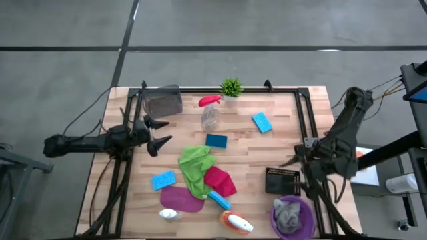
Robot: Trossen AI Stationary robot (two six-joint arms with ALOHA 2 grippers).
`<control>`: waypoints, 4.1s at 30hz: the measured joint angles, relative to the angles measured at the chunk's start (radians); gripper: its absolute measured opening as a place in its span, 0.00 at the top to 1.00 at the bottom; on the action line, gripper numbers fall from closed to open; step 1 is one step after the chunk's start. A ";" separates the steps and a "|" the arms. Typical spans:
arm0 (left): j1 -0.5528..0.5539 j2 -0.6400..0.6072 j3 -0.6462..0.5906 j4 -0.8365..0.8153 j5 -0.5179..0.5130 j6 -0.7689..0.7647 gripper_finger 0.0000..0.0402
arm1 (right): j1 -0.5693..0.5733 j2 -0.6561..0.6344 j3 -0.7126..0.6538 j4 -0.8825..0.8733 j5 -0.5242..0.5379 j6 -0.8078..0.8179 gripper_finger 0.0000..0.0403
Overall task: Pick & Place Kitchen Items
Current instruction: Put the green towel into the purple bucket
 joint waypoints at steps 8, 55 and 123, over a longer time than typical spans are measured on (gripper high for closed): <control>-0.021 0.297 0.107 0.001 0.004 -0.071 0.09 | -0.042 -0.149 -0.085 0.012 0.000 -0.073 0.28; -0.043 1.346 0.799 -0.739 0.090 -0.228 0.15 | -0.042 -0.072 -0.085 0.016 -0.002 -0.095 0.28; -0.150 0.888 1.000 -0.150 -0.087 0.403 1.00 | -0.496 0.058 -0.299 0.681 -0.459 -0.184 0.28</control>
